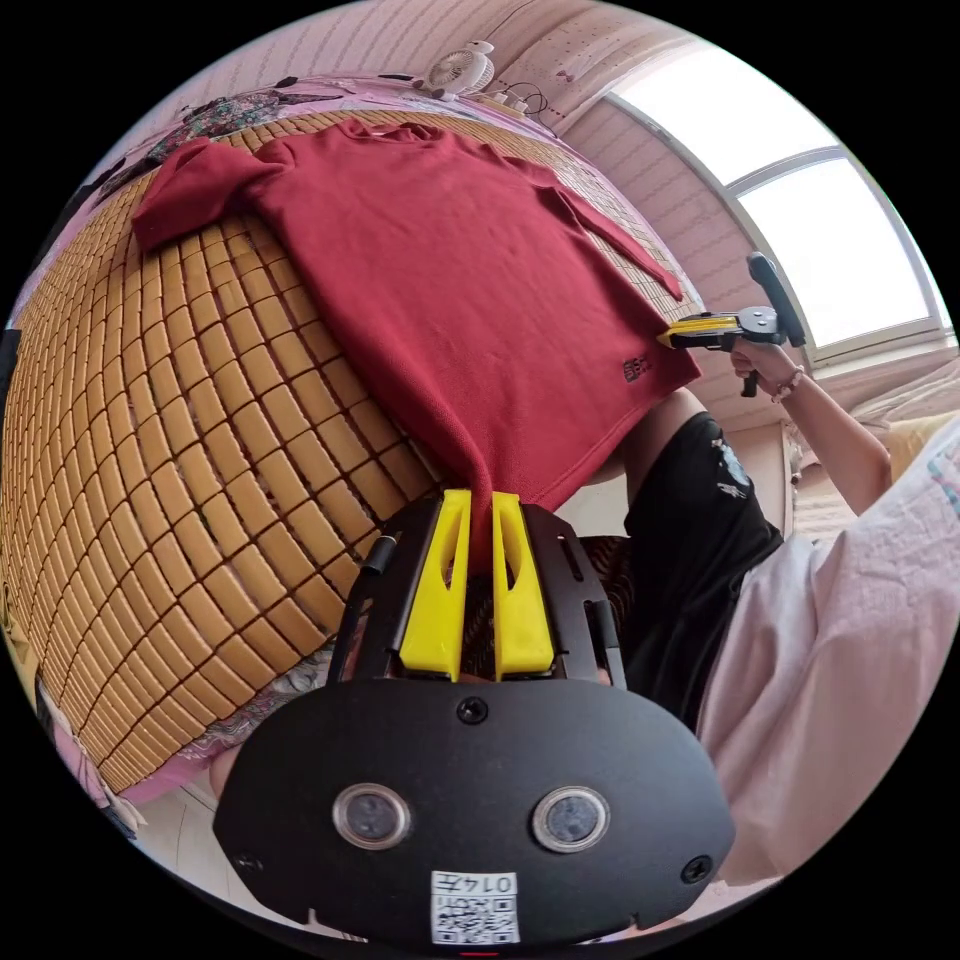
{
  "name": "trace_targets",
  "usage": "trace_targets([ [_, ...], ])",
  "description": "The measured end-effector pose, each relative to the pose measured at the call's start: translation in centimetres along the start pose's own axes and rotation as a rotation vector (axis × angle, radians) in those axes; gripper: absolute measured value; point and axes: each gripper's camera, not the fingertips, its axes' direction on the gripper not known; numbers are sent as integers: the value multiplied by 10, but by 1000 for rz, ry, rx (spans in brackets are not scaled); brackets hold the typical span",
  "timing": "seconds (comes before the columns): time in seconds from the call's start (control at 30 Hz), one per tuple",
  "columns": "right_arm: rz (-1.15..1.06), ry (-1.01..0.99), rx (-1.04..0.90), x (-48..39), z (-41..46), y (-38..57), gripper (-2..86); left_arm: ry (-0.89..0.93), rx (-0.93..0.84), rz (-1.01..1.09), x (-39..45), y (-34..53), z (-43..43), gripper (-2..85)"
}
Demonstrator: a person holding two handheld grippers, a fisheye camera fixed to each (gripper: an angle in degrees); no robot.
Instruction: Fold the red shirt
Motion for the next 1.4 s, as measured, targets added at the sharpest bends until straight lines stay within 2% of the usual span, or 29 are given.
trace_targets([
  [0.07, 34, 56, -7, 3, -10, 1, 32, -3, 45, -1, -10, 10, -17, 48],
  [0.17, 45, 116, 100, -3, -43, -8, 36, -111, 180, -60, -46, 19, -60, 57],
  [0.37, -200, -1, 331, -73, -72, -84, 60, -323, 560, -346, -163, -15, -144, 76],
  [0.4, -247, -35, 362, -90, -70, -99, 65, -300, 613, -377, -186, -30, -151, 79],
  [0.57, -339, -214, 364, -149, -53, -134, 77, -185, 619, -582, -271, -97, -142, 89],
  [0.67, -363, -269, 358, -171, -48, -139, 76, -189, 430, -571, -294, -127, -114, 95],
  [0.7, -378, -269, 354, -176, -47, -140, 75, -162, 395, -509, -293, -128, -111, 89],
  [0.77, -391, -251, 357, -179, -47, -142, 75, -121, 387, -531, -290, -113, -119, 79],
  [0.83, -396, -256, 360, -176, -48, -145, 74, -124, 561, -542, -267, -73, -141, 70],
  [0.9, -400, -274, 371, -171, -49, -147, 73, -71, 783, -373, -200, -13, -169, 57],
  [0.93, -395, -280, 380, -169, -49, -148, 73, -71, 815, -321, -179, 0, -172, 54],
  [1.0, -383, -290, 377, -166, -46, -151, 72, -161, 880, -170, -104, 46, -176, 49],
  [1.07, -370, -304, 353, -167, -42, -155, 72, -279, 898, -250, -78, 78, -174, 50],
  [1.1, -371, -319, 343, -169, -41, -158, 71, -315, 888, -318, -76, 97, -174, 52],
  [1.23, -429, -270, 337, -188, -42, -172, 75, -268, 767, -436, -97, 140, -175, 55],
  [1.4, -530, -203, 353, -215, -49, -206, 79, -497, 565, -625, -124, 187, -186, 76],
])
